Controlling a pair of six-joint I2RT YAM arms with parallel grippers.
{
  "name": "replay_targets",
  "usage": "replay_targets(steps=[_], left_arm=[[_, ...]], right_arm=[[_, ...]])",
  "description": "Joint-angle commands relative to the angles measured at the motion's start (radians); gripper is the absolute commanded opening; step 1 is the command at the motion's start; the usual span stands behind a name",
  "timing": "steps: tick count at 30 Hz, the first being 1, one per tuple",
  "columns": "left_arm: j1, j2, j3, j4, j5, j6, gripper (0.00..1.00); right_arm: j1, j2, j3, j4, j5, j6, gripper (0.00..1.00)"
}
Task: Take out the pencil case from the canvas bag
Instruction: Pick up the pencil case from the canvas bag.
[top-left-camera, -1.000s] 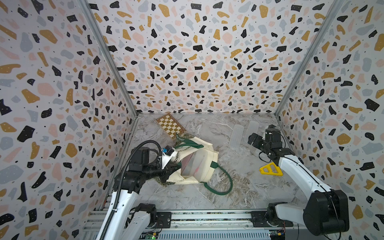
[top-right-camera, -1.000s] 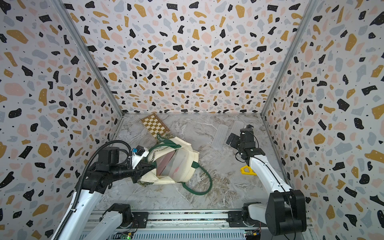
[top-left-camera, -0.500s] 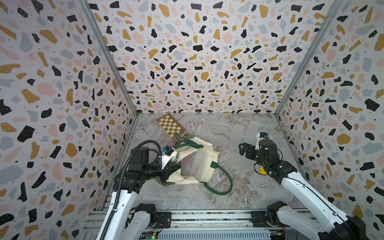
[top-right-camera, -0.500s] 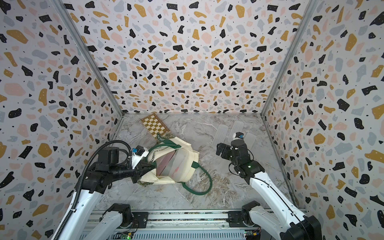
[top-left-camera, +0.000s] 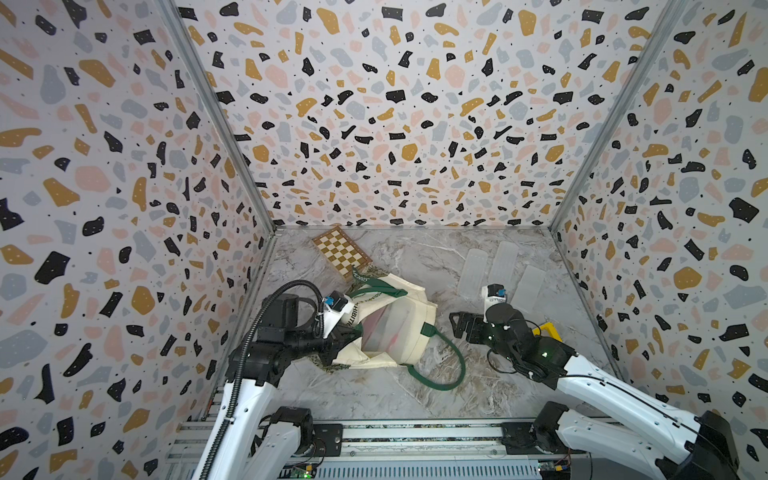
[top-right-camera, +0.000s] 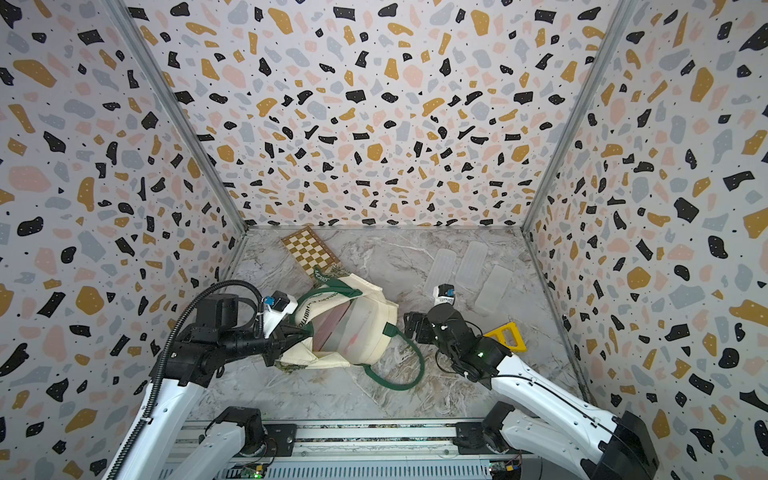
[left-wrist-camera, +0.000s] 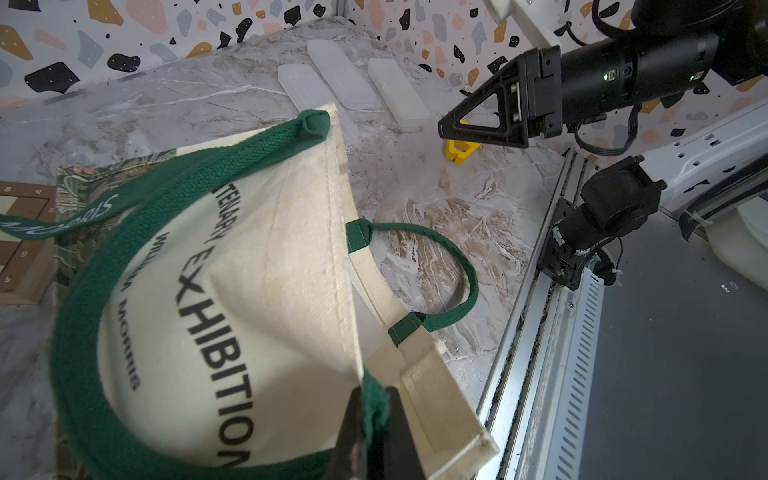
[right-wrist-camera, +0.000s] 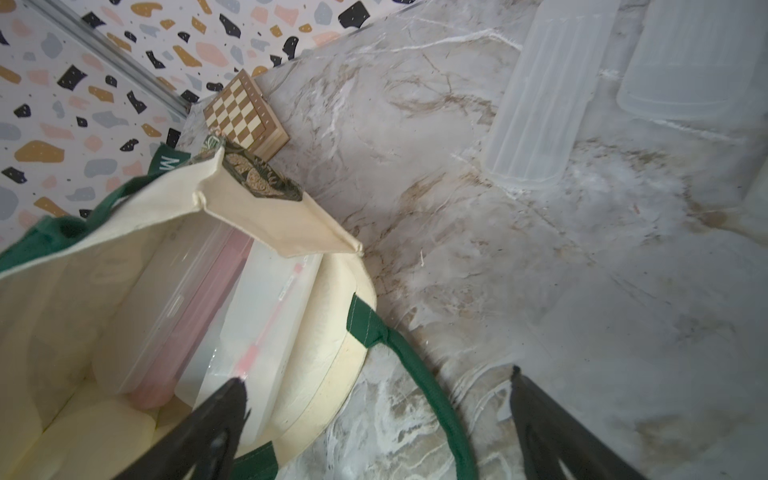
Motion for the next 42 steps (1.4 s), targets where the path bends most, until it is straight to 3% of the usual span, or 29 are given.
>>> replay_targets(steps=[1,9,18,42], left_arm=[[0.008,0.003,0.029,-0.002,0.026,0.007,0.00],[0.008,-0.010,0.042,-0.043,0.040,0.038,0.00],[0.007,-0.020,0.054,-0.028,0.011,0.031,0.00],[0.009,-0.001,0.051,-0.034,-0.025,0.060,0.00]], right_arm=[[0.074,0.033,0.030,-0.012,0.088,0.044,1.00],[0.204,0.156,0.085,0.008,0.151,0.064,0.99],[0.283,0.285,0.158,0.034,0.169,0.064,1.00],[0.312,0.344,0.125,0.225,0.083,0.035,1.00]])
